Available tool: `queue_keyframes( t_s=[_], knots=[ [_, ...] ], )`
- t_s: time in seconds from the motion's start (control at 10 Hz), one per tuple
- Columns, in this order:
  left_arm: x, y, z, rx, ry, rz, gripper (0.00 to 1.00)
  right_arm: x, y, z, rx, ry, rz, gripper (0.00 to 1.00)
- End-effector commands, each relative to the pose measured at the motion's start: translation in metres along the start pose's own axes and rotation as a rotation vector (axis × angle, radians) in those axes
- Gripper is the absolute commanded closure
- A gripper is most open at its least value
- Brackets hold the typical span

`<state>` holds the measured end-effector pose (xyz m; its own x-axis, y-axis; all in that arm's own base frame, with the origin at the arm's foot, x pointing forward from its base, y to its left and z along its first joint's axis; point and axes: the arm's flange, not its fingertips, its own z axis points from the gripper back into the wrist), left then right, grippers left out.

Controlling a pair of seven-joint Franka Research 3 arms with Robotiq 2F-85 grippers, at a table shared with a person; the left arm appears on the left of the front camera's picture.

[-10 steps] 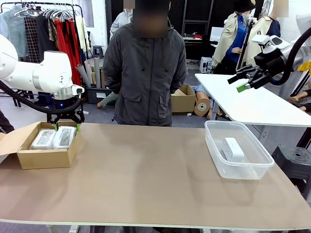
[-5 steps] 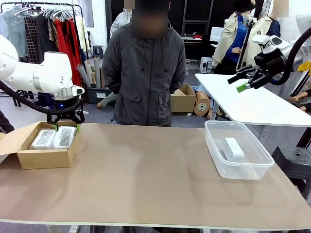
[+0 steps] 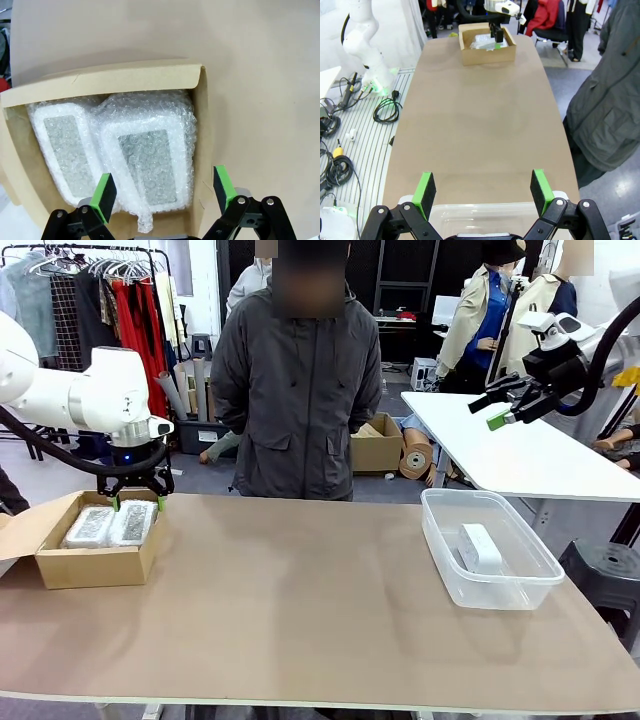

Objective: Separate and place wrapped and unwrapped clocks.
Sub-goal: If the picked Digital clock is wrapped, place it in the Package Box ; if not, place it in the Organizing box.

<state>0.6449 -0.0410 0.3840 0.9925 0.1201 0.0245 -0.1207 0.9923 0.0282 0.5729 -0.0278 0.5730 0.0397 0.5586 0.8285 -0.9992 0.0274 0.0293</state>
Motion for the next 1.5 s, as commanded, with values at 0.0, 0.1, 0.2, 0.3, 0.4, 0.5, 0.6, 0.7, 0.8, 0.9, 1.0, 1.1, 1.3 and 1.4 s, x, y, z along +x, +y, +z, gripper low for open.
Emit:
queue_keyframes(
  t_s=[0.0, 0.1, 0.2, 0.3, 0.4, 0.5, 0.6, 0.7, 0.8, 0.9, 1.0, 1.1, 1.3, 1.4],
  knots=[
    [-0.005, 0.007, 0.013, 0.006, 0.015, -0.068, 0.00, 0.002, 0.000, 0.001, 0.004, -0.002, 0.005, 0.00],
    [-0.016, 0.001, 0.019, -0.005, 0.043, -0.132, 0.00, 0.002, 0.000, 0.001, 0.004, -0.002, 0.005, 0.00],
    [-0.026, 0.001, 0.028, -0.008, 0.056, -0.243, 0.00, 0.002, 0.000, 0.001, 0.004, -0.002, 0.005, 0.00],
    [-0.037, 0.004, 0.041, -0.021, 0.094, -0.395, 0.00, 0.002, 0.000, 0.001, 0.004, -0.002, 0.005, 0.00],
    [-0.046, -0.002, 0.044, -0.048, 0.101, -0.526, 0.00, 0.002, 0.000, 0.001, 0.004, -0.002, 0.005, 0.00],
    [-0.055, 0.005, 0.060, -0.046, 0.166, -0.719, 0.00, 0.002, 0.000, 0.001, 0.004, -0.002, 0.005, 0.00],
    [-0.063, 0.002, 0.067, -0.096, 0.184, -0.850, 0.00, 0.002, 0.000, 0.001, 0.004, -0.002, 0.005, 0.00],
    [-0.071, 0.003, 0.078, -0.140, 0.152, -0.954, 0.00, 0.002, 0.000, 0.001, 0.004, -0.002, 0.005, 0.00],
    [-0.078, 0.004, 0.087, -0.174, 0.103, -1.072, 0.00, 0.002, 0.000, 0.001, 0.004, -0.002, 0.005, 0.00],
    [-0.087, 0.003, 0.092, -0.192, 0.048, -1.241, 0.00, 0.002, 0.000, 0.001, 0.004, -0.002, 0.005, 0.00],
    [-0.092, 0.004, 0.098, -0.161, -0.059, -1.359, 0.00, 0.002, 0.000, 0.001, 0.004, -0.002, 0.005, 0.00],
    [-0.095, 0.007, 0.105, -0.187, -0.137, -1.468, 0.00, 0.002, 0.000, 0.001, 0.004, -0.002, 0.005, 0.00],
    [-0.099, 0.012, 0.117, -0.248, -0.283, -1.613, 0.00, 0.002, 0.000, 0.001, 0.004, -0.002, 0.005, 0.00],
    [-0.100, 0.021, 0.126, -0.251, -0.372, -1.641, 0.00, 0.002, 0.000, 0.001, 0.004, -0.002, 0.005, 0.00]
  ],
)
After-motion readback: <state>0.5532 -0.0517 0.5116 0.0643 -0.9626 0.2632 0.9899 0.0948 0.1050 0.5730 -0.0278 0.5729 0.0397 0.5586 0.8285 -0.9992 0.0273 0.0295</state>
